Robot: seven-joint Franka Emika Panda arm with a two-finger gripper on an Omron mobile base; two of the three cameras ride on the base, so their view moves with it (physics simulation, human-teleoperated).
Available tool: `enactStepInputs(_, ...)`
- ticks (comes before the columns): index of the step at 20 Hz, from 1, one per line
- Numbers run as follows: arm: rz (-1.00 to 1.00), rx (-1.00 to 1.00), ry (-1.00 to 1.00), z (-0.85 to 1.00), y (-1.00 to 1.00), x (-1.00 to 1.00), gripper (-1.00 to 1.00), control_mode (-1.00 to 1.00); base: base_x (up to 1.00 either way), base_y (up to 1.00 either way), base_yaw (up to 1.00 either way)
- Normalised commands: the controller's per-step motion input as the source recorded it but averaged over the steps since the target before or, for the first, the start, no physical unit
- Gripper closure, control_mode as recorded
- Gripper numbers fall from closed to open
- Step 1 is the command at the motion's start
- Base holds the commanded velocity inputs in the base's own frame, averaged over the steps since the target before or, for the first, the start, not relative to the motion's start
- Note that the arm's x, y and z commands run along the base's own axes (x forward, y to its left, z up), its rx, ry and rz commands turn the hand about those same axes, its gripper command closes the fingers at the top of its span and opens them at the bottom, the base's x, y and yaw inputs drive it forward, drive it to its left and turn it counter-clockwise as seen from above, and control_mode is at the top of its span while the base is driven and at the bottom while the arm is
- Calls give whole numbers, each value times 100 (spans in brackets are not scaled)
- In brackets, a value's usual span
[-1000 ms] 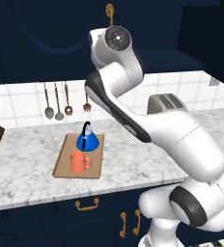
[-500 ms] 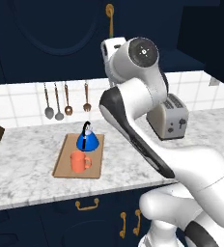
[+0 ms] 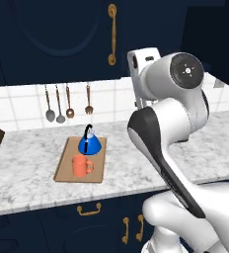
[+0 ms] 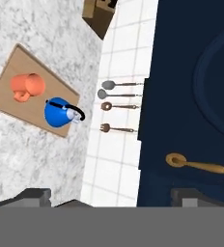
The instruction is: Pick the kettle from the counter and place it on the tray. Then pick the mug from the cabinet and place it on the tray. Then close the cabinet doors.
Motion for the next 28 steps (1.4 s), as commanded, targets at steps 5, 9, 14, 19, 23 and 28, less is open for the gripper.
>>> enactStepInputs(5,-27,0,0,0,-64,-34,-100,-100,0,0,0)
enactStepInputs(9,-36,0,0,0,-81,-15,-100,-100,0,0,0)
enactStepInputs(14,-36,7,7,0,-94,-9,-100,-100,0,0,0)
enactStepInputs(19,-27,2,0,-4,-95,-36,-100,-100,0,0,0)
enactStepInputs(23,-28,0,0,0,-94,-42,-100,-100,0,0,0)
enactStepInputs(28,-28,0,0,0,-88,-48,-100,-100,0,0,0)
